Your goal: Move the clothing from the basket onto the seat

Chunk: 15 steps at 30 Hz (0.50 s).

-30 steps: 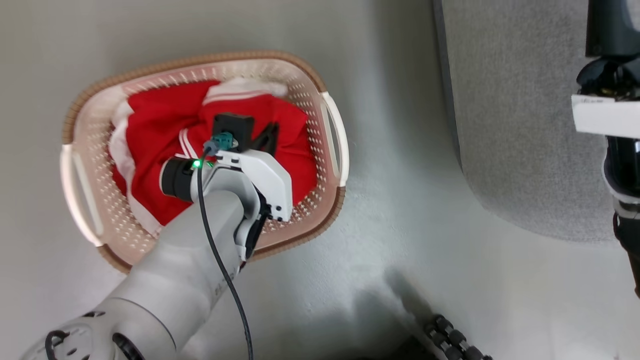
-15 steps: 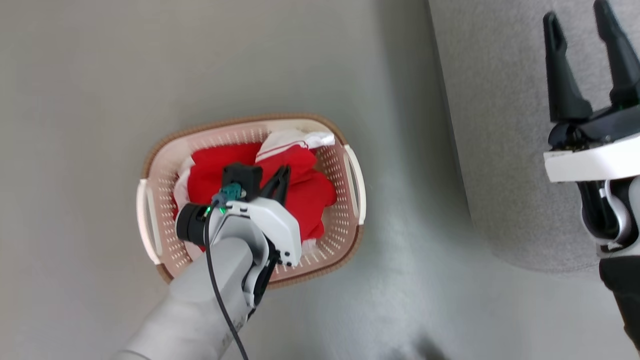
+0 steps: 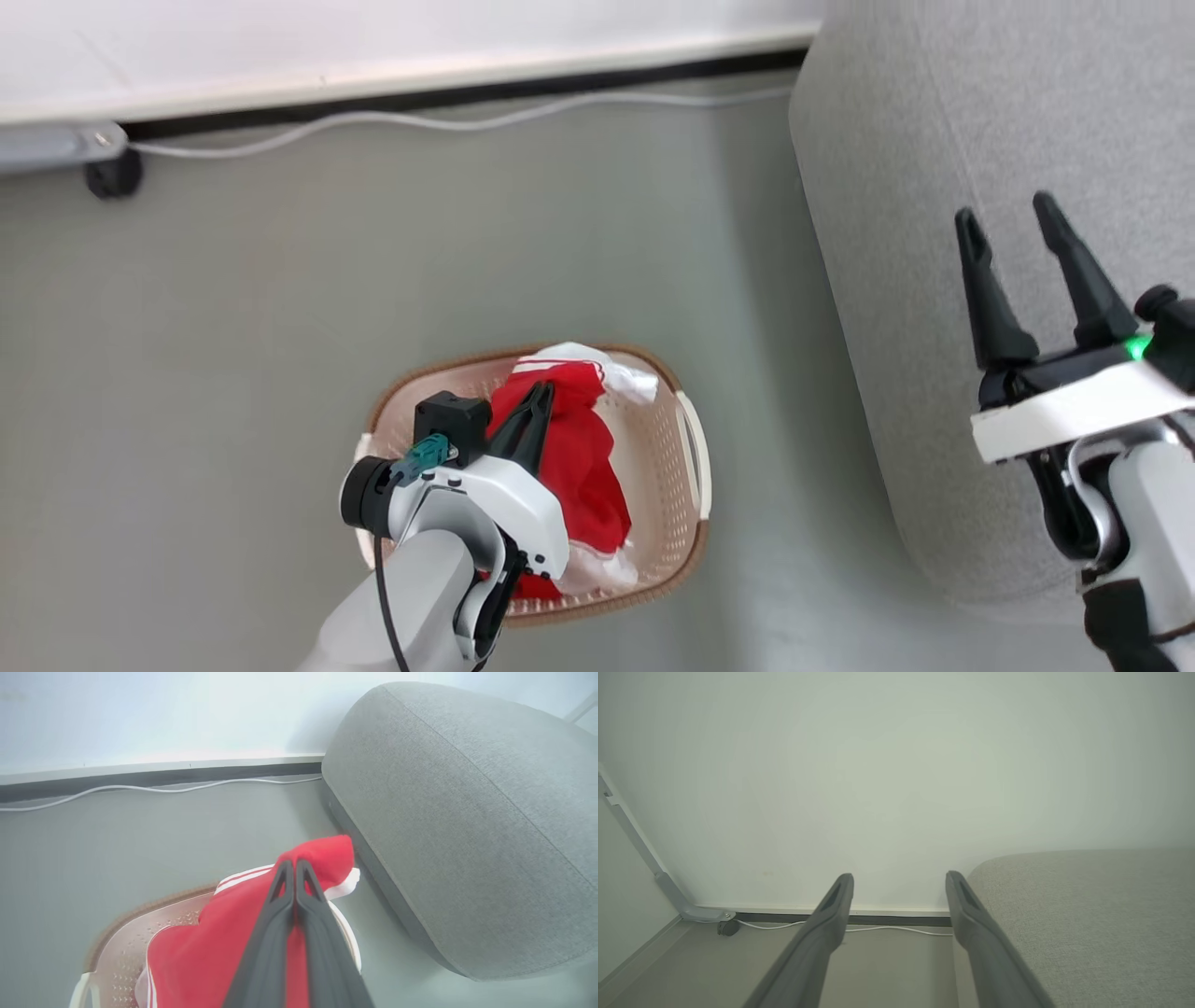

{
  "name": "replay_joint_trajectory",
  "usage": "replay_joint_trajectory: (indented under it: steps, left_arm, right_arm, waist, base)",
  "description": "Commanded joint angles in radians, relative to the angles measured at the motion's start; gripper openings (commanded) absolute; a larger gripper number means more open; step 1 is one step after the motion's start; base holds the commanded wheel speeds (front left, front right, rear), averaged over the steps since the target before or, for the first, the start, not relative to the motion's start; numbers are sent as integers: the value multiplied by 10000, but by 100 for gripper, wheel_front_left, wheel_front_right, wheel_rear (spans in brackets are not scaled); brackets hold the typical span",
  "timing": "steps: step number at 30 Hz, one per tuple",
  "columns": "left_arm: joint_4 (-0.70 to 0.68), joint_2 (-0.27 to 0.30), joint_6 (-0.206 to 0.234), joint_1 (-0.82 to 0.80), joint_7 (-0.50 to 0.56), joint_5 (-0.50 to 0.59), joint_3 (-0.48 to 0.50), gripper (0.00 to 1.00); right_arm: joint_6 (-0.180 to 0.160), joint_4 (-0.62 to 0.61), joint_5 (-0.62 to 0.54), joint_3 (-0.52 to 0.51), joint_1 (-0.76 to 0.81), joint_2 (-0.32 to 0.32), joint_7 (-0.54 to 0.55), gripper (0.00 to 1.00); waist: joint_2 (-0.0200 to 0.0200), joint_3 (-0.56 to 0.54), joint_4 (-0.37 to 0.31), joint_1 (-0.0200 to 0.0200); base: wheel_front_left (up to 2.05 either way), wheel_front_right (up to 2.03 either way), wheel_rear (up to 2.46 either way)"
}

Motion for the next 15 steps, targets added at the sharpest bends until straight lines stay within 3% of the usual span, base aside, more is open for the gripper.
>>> replay_joint_trajectory:
  steps: [1,15]
  left_arm:
    - [-453,52,-139,207,-106,383,549,0]
    - [-2344,52,-662,475,-106,2267,2158,0]
  right_arm:
    - [40,-50,-148,50,346,-16,-59,100]
    - [40,502,-497,-76,1167,383,-59,100]
  waist:
    - [0,-812,338,0]
    - [0,-2189,726,0]
  base:
    - [0,0,0]
    - [0,0,0]
